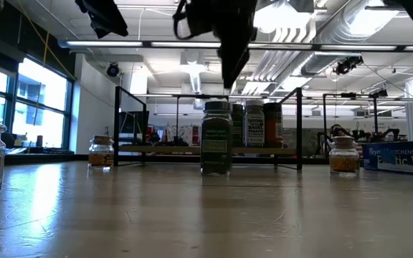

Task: Shelf spices
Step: Put the green seasoning bottle on the shelf aligned with the other green seasoning bottles

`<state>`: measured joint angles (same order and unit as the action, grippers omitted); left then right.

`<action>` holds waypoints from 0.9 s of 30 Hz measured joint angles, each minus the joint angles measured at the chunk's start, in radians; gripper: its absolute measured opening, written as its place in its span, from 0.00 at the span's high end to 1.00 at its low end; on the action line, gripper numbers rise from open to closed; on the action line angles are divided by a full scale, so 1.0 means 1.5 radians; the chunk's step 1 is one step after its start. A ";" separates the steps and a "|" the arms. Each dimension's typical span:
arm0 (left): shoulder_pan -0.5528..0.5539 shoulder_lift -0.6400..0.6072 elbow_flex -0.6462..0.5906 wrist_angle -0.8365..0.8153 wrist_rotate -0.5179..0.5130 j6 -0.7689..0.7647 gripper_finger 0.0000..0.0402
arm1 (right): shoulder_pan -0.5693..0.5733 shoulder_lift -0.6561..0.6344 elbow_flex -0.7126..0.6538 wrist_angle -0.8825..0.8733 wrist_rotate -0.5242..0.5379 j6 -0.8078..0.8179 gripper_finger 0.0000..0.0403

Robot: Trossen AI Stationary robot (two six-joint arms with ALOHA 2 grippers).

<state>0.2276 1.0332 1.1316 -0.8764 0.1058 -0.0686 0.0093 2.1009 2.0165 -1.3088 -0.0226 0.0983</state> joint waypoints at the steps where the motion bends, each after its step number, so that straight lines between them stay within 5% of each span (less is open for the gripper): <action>1: 0.000 0.000 -0.001 0.003 0.008 0.007 0.81 | 0.002 -0.015 0.000 -0.009 0.008 0.006 0.44; 7: -0.001 0.001 -0.076 0.118 0.117 0.055 0.65 | 0.029 -0.125 0.000 -0.107 0.093 0.114 0.44; 14: -0.033 0.044 -0.194 0.452 0.178 0.098 0.46 | 0.096 -0.256 -0.003 -0.171 0.247 0.343 0.44; 20: -0.054 0.203 -0.173 0.619 0.193 0.083 0.37 | 0.139 -0.336 -0.004 -0.174 0.310 0.477 0.44; 27: -0.055 0.350 -0.100 0.617 0.220 0.147 0.28 | 0.159 -0.385 -0.004 -0.175 0.331 0.526 0.44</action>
<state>0.1448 1.5579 0.9817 0.0486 0.4358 0.1517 0.2483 1.5228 2.0109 -1.5708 0.4736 0.8870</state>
